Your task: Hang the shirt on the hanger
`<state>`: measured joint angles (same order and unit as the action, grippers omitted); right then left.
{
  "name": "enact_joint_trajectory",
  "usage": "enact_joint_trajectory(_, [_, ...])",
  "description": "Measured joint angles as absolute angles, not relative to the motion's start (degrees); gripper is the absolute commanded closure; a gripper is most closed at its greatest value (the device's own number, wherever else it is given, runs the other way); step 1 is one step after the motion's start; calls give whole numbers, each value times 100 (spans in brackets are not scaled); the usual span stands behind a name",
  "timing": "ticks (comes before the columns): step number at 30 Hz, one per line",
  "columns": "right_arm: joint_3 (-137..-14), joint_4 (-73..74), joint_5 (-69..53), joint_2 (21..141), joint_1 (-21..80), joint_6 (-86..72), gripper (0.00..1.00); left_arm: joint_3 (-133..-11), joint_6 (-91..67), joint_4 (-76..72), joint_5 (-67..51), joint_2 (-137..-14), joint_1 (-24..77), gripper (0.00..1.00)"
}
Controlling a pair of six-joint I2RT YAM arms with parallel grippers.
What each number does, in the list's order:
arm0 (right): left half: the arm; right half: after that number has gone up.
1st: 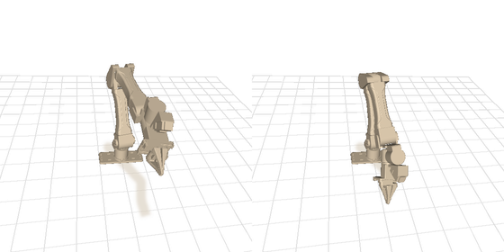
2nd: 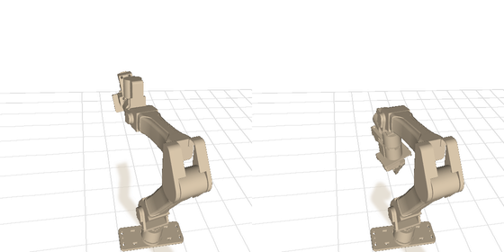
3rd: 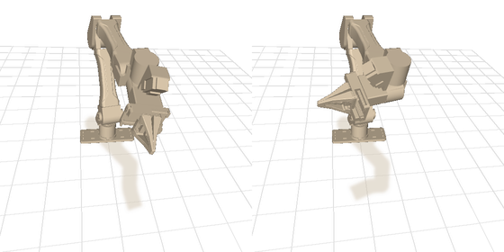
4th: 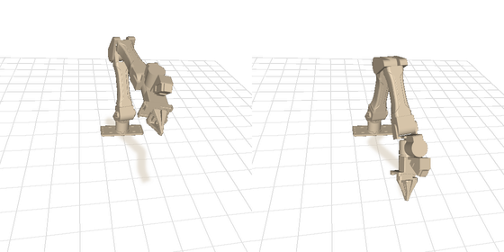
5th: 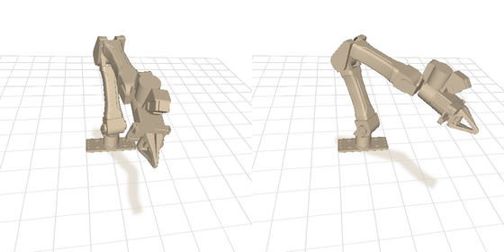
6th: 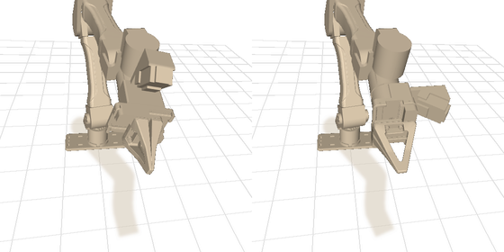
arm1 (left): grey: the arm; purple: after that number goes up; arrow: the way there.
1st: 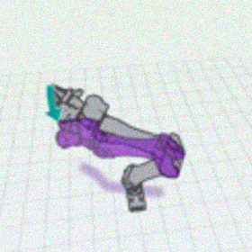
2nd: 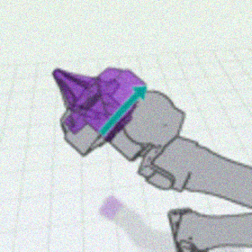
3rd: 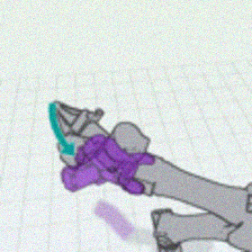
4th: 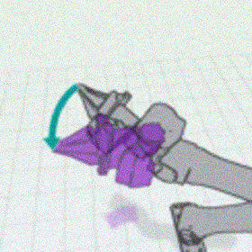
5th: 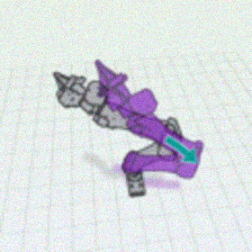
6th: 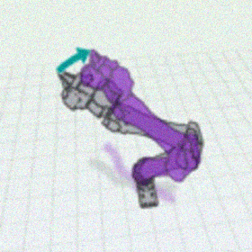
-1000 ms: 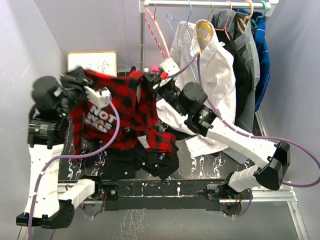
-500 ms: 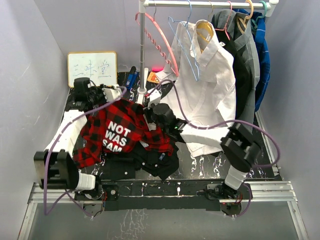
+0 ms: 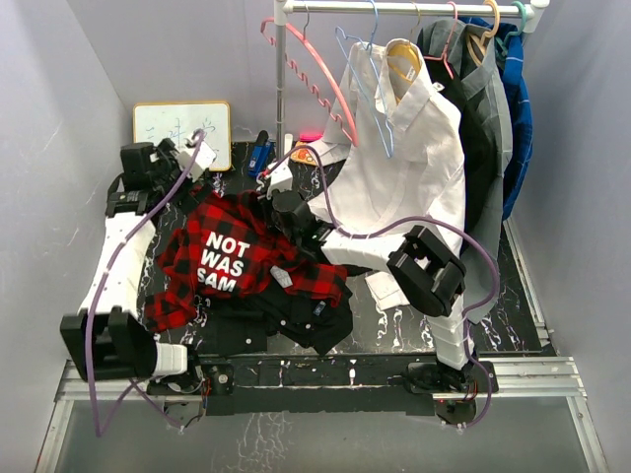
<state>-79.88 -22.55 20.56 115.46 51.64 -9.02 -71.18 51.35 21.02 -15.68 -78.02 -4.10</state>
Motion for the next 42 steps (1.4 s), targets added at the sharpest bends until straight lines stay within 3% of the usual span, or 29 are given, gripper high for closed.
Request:
enact_joint_trajectory(9, [-8399, -2237, 2523, 11557, 5133, -790, 100, -8014, 1966, 2639, -2674, -6451, 126, 2])
enact_joint_trajectory(16, [-8982, -1822, 3015, 11559, 5109, -760, 100, -7395, 34, 2453, -1573, -7065, 1653, 2])
enact_joint_trajectory(24, [-9321, -1603, 3148, 11581, 5070, -969, 100, -6731, -1293, 1986, -250, -7122, 1813, 2])
enact_joint_trajectory(30, [-9321, -1433, 2897, 11601, 5000, -1306, 100, -6121, -1811, 1284, -119, -6842, 1813, 18])
enact_joint_trajectory(38, [-9319, -1393, 2746, 11598, 4873, -1546, 100, -6073, -2005, 869, -305, -7098, 1815, 20])
enact_joint_trajectory(42, [-9317, -1389, 2615, 11598, 4818, -1721, 100, -5885, -2003, 661, -331, -7098, 1859, 35])
